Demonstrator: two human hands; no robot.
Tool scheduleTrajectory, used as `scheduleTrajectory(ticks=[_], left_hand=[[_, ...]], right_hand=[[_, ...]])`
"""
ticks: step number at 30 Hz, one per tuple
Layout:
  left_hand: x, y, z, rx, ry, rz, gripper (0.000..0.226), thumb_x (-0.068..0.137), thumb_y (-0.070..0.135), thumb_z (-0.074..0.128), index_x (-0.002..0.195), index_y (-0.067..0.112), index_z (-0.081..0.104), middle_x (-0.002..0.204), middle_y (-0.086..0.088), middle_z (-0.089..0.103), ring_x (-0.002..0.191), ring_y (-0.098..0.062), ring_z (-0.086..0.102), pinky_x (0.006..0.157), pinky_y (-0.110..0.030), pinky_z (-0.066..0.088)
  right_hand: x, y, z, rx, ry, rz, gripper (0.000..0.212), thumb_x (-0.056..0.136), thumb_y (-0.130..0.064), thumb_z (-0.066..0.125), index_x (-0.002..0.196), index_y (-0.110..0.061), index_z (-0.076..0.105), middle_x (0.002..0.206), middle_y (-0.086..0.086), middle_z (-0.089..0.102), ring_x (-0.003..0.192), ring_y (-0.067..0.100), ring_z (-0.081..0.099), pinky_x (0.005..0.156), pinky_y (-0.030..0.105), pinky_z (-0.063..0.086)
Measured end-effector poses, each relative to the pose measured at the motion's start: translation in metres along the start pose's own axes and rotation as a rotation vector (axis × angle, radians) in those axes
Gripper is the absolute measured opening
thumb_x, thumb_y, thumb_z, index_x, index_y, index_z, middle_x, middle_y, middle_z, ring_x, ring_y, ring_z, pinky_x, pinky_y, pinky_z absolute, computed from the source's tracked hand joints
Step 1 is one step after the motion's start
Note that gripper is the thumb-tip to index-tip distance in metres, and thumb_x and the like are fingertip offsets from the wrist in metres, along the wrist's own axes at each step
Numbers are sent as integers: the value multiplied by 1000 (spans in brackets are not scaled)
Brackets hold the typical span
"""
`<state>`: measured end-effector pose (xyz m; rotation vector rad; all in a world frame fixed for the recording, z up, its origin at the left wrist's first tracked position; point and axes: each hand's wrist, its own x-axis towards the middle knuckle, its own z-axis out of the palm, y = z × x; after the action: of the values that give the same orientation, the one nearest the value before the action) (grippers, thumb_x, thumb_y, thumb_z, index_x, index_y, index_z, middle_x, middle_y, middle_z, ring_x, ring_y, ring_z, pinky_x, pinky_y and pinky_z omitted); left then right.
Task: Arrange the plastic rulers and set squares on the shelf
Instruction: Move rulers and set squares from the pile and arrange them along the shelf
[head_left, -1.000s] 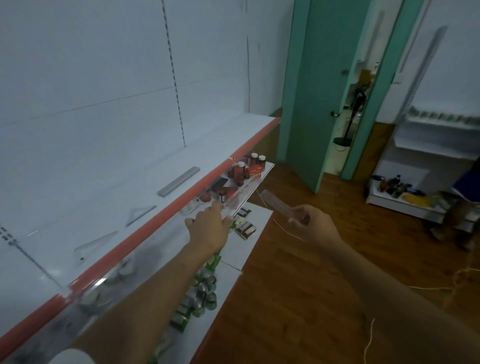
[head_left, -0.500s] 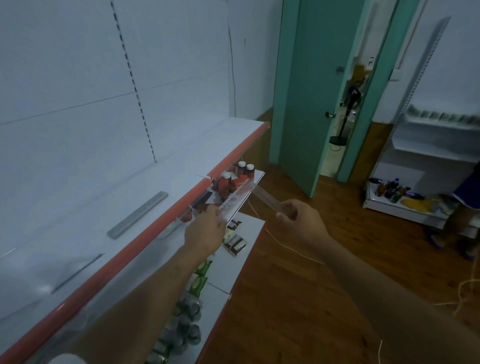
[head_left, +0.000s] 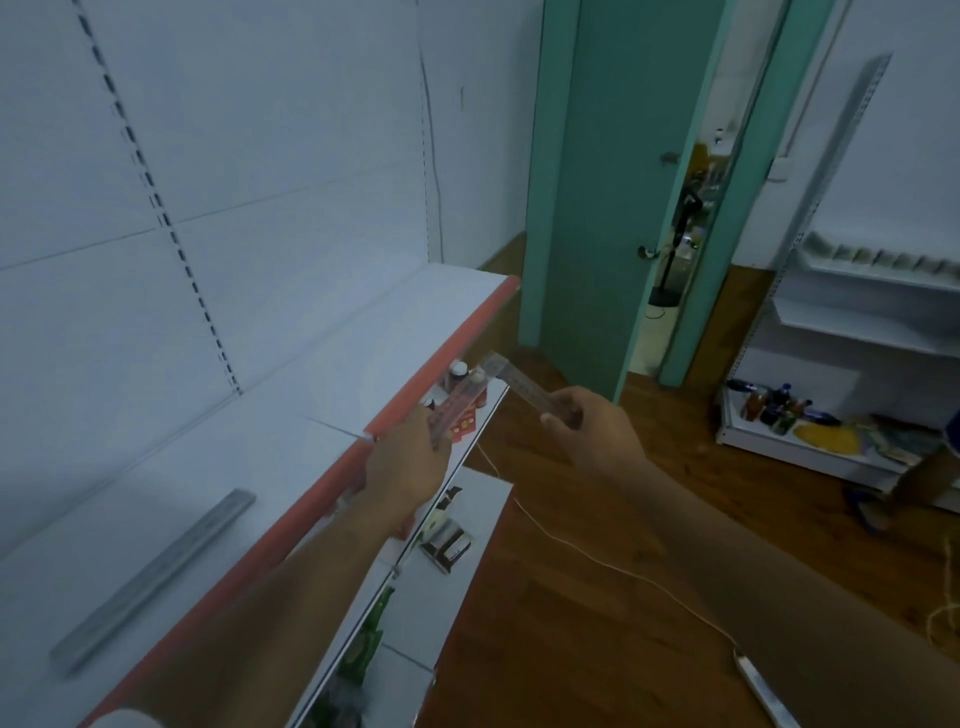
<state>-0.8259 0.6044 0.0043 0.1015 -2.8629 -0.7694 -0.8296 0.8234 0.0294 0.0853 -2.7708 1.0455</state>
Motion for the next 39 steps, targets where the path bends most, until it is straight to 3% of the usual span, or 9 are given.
scheduleTrajectory(ticks=[3,7,11,13,18,27,33,39], left_hand=[[25,4,10,-27,38,-33,26,97,37,50,116,20,51,104,1,64,90,-19,63,70,-30,49],[54,0,10,-32,68,-114,25,99,32,46,118,17,48,98,0,60,76,-14,57,67,-30,46],[75,-26,5,87,179,-298,32,96,36,45,125,22,45,119,-2,61,100,-24,59,90,-40,44],[67,-42,1,129,192,-420,32,97,38,42,125,23,44,122,-1,59,105,-24,58,95,-41,42],[7,-98,-27,215,323,-710,31,95,38,42,121,21,46,116,-1,62,98,-22,60,90,-39,42],[-136,-164,-95,231,475,-1091,30,96,32,39,122,17,48,114,-3,63,99,-25,59,90,-39,36],[-192,-202,-120,225,496,-1184,32,93,31,44,122,18,48,112,-2,63,97,-24,59,88,-37,38],[-198,-229,-127,190,520,-1099,33,90,30,48,122,18,50,109,-2,63,95,-22,58,89,-38,40]], right_hand=[[44,8,7,47,-26,-55,28,92,-35,59,119,-27,56,97,-12,60,78,3,58,60,18,51],[100,7,23,70,-101,-136,31,92,-35,59,121,-24,56,106,-6,63,78,2,57,58,12,42],[145,-13,58,106,-234,-281,33,91,-48,55,113,-24,59,100,-5,64,82,9,61,67,22,51],[154,-24,88,87,-306,-382,36,90,-53,54,113,-25,60,99,-7,63,85,9,59,73,26,49],[136,-80,166,176,-552,-656,29,89,-28,63,117,-19,60,92,-1,57,80,9,52,74,27,44],[45,-187,250,152,-777,-1146,30,90,-25,61,120,-19,60,99,0,59,90,16,58,83,32,46],[9,-221,286,27,-802,-1245,31,91,-28,60,122,-23,59,111,-2,58,101,13,58,90,33,43],[8,-225,307,-76,-746,-1287,31,90,-34,61,119,-26,62,118,-3,60,107,15,56,91,33,40]])
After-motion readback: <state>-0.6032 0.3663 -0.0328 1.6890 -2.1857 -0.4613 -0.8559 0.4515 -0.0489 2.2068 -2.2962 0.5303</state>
